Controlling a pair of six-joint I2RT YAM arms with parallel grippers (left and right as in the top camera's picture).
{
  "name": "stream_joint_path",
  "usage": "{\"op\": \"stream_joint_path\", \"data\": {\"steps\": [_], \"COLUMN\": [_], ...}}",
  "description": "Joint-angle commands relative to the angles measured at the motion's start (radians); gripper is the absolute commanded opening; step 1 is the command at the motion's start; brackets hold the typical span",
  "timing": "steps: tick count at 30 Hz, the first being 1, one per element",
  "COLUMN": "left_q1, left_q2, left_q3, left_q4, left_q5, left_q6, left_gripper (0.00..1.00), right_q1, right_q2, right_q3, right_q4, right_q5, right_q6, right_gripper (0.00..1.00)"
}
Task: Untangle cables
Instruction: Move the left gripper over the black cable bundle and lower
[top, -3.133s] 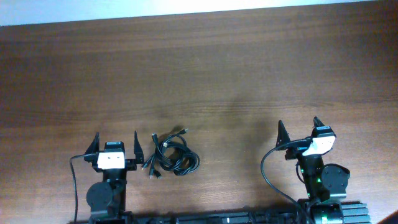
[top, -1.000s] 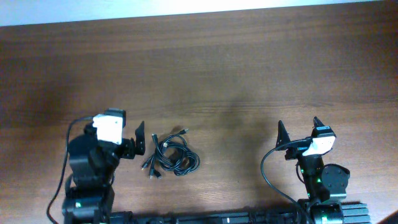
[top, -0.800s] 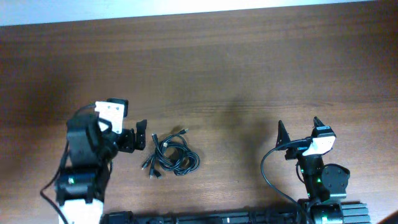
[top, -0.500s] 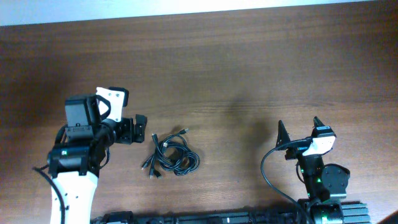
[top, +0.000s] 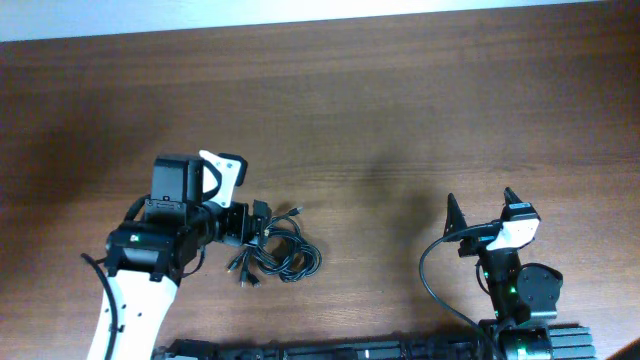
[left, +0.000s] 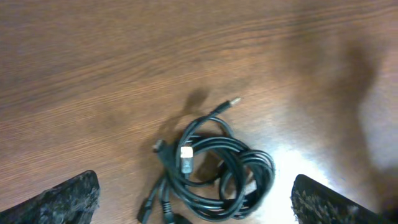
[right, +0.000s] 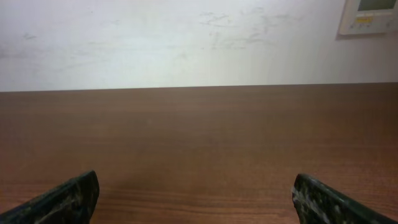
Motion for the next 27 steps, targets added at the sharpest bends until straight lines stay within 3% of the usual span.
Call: {"op": "stream_joint_path", "data": {"steps": [1, 3, 6, 8, 14, 20, 27], "left_q1": [-0.006, -0.006, -0.006, -0.008, -0.090, -0.215, -0.242], "left_q2": [0.000, 0.000, 0.000, 0.000, 0.000, 0.003, 0.005], "left_q3": [0.021, 0.021, 0.021, 0.021, 0.021, 0.018, 0.018], "left_q4": [0.013, 0.014, 0.006, -0.005, -0.070, -0.078, -0.050], "left_q5": [0.100, 0.108, 0.079, 0.045, -0.093, -0.141, -0.170], "left_q6": [-0.014, -0.023, -0.134, -0.295, -0.547, -0.661, -0.669], "left_gripper": [0.99, 0.99, 0.99, 0.99, 0.99, 0.99, 0.99], "right_q1": [-0.006, -0.006, -0.006, -0.006, -0.006, -0.006, -0.006], "right_q2": [-0.006, -0.006, -0.006, -0.006, -0.006, -0.006, -0.006], "right_q3": [-0.005, -0.005, -0.005, -0.005, -0.005, -0.005, -0.005], "right_q4": [-0.007, -0.007, -0.007, -0.007, -0.007, -0.007, -0.007], "right_q5": [0.012, 0.012, 0.012, 0.012, 0.012, 0.012, 0.012], "right_q6": [0.008, 0.008, 0.008, 0.008, 0.008, 0.008, 0.008], "right_gripper": [0.99, 0.99, 0.99, 0.99, 0.99, 0.99, 0.99]}}
